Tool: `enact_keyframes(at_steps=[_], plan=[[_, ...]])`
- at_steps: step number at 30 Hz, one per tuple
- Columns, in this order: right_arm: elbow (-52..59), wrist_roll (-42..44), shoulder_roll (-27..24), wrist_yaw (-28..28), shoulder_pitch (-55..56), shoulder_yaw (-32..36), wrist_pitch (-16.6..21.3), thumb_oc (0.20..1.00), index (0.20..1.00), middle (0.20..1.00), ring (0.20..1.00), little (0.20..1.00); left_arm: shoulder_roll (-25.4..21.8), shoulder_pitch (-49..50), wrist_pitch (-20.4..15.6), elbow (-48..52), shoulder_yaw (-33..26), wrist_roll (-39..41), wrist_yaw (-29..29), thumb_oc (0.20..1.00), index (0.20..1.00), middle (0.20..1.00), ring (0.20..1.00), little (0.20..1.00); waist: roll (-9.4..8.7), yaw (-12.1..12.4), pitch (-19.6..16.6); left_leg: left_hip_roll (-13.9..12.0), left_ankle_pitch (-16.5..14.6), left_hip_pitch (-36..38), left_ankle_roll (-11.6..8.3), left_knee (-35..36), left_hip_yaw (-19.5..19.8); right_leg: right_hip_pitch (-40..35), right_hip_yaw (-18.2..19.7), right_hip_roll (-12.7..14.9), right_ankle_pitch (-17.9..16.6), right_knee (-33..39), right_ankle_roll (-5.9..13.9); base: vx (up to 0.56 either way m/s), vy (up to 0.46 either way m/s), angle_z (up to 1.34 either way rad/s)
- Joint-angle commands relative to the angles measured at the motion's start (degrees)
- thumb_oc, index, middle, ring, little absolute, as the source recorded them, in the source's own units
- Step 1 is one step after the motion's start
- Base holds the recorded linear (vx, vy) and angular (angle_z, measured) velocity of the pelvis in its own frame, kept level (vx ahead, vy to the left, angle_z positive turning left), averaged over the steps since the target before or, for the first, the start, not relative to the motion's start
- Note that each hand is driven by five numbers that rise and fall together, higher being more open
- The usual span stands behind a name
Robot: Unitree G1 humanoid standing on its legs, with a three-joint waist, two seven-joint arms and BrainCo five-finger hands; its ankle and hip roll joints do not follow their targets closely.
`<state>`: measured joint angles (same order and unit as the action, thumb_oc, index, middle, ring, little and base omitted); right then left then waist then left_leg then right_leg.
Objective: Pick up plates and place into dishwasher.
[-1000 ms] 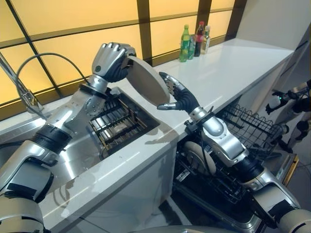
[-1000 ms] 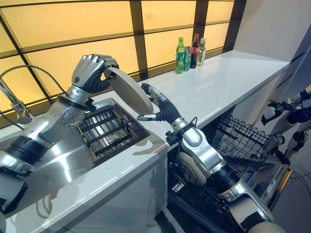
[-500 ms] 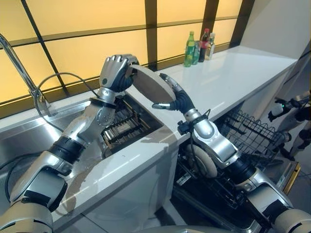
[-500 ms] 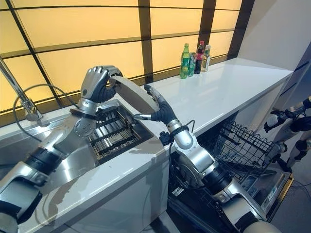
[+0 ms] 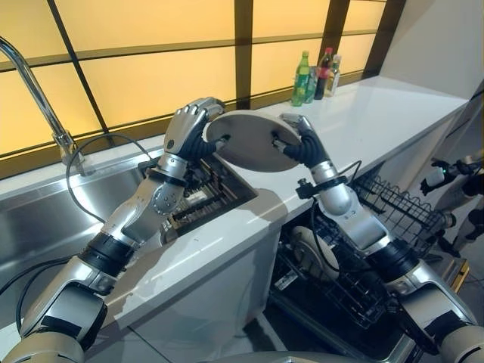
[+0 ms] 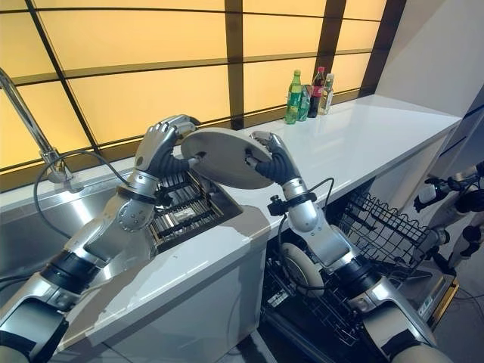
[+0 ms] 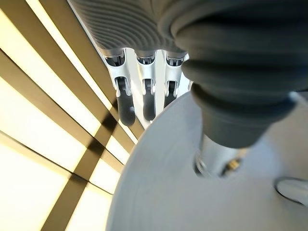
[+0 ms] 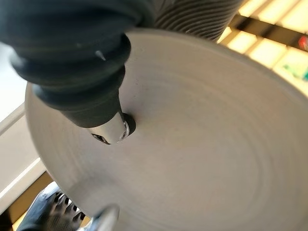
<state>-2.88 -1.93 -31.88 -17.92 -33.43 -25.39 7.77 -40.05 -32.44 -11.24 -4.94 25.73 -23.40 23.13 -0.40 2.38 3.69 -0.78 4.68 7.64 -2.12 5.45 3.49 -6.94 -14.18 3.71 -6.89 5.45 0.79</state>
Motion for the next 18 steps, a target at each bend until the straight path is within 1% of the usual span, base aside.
enact_keyframes(at_steps=[1,2,5,7,11,12,15,18], plan=[[0.50,-1.61,-6.55,-2.36,-2.91,8.96,0.85,0.200,0.200,0.200,0.200,0.200,-3.94,0.76,-5.46,5.16,-3.34,4.07,-1.82,1.000,1.000,1.000,1.000,1.000,0.03,0.80,3.18,4.05,-6.74,-0.20,2.16,-1.32,-1.51,-1.47,2.89,-1.43,7.93,-2.38,3.04,0.02,-0.045,-0.02],[-0.61,-2.40,-8.58,-2.40,-1.93,10.45,0.88,0.200,0.200,0.200,0.200,0.200,-4.71,1.80,-6.71,5.87,-4.01,5.94,-3.14,1.000,1.000,1.000,1.000,1.000,-0.09,0.52,3.28,4.02,-6.88,-0.12,2.22,-1.33,-1.73,-1.46,3.13,-1.48,7.87,-2.29,3.06,0.02,-0.056,-0.02],[-2.56,-4.16,-11.38,-3.07,-0.28,13.03,0.47,0.200,0.200,0.200,0.200,0.200,-5.27,3.98,-8.03,8.22,-5.25,9.01,-6.02,1.000,1.000,1.000,1.000,1.000,-0.18,0.21,3.60,3.88,-7.13,0.06,2.36,-1.30,-2.24,-1.41,3.76,-1.68,7.76,-2.22,3.10,0.01,-0.056,-0.01],[-3.47,-6.05,-12.96,-3.73,1.34,14.60,0.37,0.200,0.200,0.200,0.200,0.200,-5.54,5.61,-8.59,9.60,-6.05,10.49,-8.03,1.000,1.000,1.000,1.000,1.000,-0.21,0.00,3.95,3.81,-7.22,0.11,2.44,-1.25,-2.50,-1.23,4.07,-1.78,7.58,-2.22,3.25,0.00,-0.070,-0.04],[-5.52,-9.26,-16.79,-4.73,4.49,17.84,-1.76,0.200,0.200,0.200,0.200,0.200,-6.29,9.60,-9.13,11.75,-7.53,14.24,-13.42,1.000,1.000,1.000,1.000,1.000,-0.25,-0.41,4.74,3.57,-7.34,-0.02,2.58,-1.30,-3.31,-0.68,4.77,-1.94,7.27,-2.35,3.50,0.00,-0.071,-0.07],[-6.38,-9.61,-17.81,-4.92,5.18,18.69,-1.93,0.200,0.200,0.200,0.200,0.200,-6.52,10.58,-9.14,12.17,-7.77,15.21,-15.04,1.000,1.000,1.000,1.000,1.000,-0.23,-0.48,5.02,3.52,-7.37,-0.19,2.62,-1.40,-3.56,-0.40,4.92,-1.99,7.25,-2.51,3.52,-0.01,-0.059,-0.13],[-8.60,-8.94,-20.34,-4.52,6.63,20.51,-3.96,0.200,0.200,0.200,0.200,0.200,-7.61,13.02,-8.53,12.99,-8.37,19.17,-19.43,1.000,1.000,1.000,1.000,1.000,-0.06,-0.62,5.87,3.36,-7.25,-0.89,2.73,-1.61,-4.01,0.72,5.39,-2.10,7.13,-3.12,3.60,-0.04,-0.063,-0.13],[-11.76,-7.95,-22.34,-4.46,8.23,21.83,-6.10,0.200,0.200,0.200,0.200,0.200,-8.21,15.57,-7.19,13.90,-9.18,26.98,-24.14,1.000,1.000,1.000,1.000,1.000,0.20,-0.50,7.20,3.30,-7.08,-1.89,2.81,-2.02,-4.34,1.74,5.45,-2.05,6.87,-3.44,3.67,-0.03,-0.061,-0.05]])
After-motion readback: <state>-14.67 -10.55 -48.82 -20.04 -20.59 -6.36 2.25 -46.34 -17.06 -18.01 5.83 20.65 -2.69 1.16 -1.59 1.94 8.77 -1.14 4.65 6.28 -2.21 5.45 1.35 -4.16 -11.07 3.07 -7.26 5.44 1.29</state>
